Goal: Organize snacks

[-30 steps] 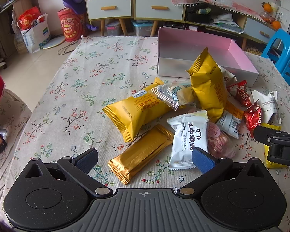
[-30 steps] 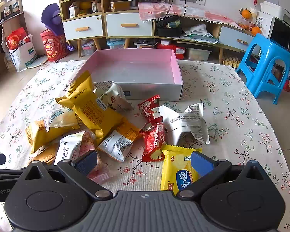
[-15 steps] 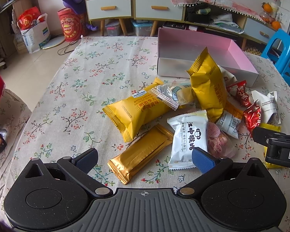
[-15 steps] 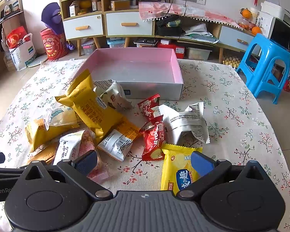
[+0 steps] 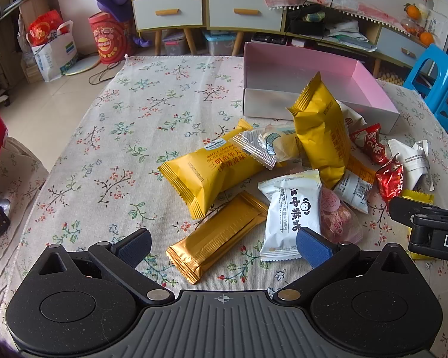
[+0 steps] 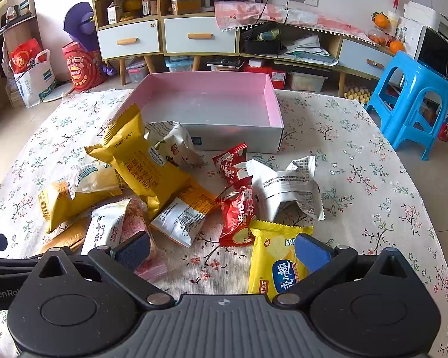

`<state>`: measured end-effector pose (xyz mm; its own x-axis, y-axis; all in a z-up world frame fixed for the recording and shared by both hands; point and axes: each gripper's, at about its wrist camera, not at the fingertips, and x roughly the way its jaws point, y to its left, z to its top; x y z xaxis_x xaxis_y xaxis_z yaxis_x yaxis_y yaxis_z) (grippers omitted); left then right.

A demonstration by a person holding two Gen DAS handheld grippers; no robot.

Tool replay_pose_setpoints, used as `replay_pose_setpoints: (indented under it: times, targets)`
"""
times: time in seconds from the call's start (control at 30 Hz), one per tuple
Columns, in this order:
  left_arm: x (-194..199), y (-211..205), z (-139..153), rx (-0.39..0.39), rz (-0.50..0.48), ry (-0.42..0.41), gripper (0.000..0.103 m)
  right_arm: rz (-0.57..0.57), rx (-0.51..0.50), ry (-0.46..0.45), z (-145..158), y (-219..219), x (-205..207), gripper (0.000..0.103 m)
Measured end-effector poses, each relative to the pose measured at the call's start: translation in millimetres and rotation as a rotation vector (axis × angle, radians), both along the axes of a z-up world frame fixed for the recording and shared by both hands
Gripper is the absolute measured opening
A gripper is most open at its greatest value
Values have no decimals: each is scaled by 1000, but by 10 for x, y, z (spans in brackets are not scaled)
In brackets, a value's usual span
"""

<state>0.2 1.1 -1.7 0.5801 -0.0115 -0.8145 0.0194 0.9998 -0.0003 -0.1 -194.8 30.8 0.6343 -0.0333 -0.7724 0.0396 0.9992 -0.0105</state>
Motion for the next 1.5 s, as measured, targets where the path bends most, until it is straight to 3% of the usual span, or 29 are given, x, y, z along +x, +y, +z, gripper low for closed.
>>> replay_pose_setpoints:
  times: [0.5,0.73,0.87,1.03,1.13,1.3,1.5]
  targets:
    - [81,40,73,-10,-38,-14,103,-5,6,1,40,-42,19,94]
    - [244,166,51,-54,-84,18,103,7,83,26,49,-164,109,94]
    - [416,200,-16,-20,-193,67,103,70,119,24,58,-173,174,94]
    - [578,279,-7,7,-248,25,103,168,191,54,-10,-180,368,89]
    - [705,282,-23,11,-338,43,103,206,259,69,-41,-209,465,87]
    - [867,246,-132,75,-457,51,103,311,243,17,50,-143,539,87]
    - [909,167,-258,70,-523,53,100,411,247,3,-31,-97,702,80]
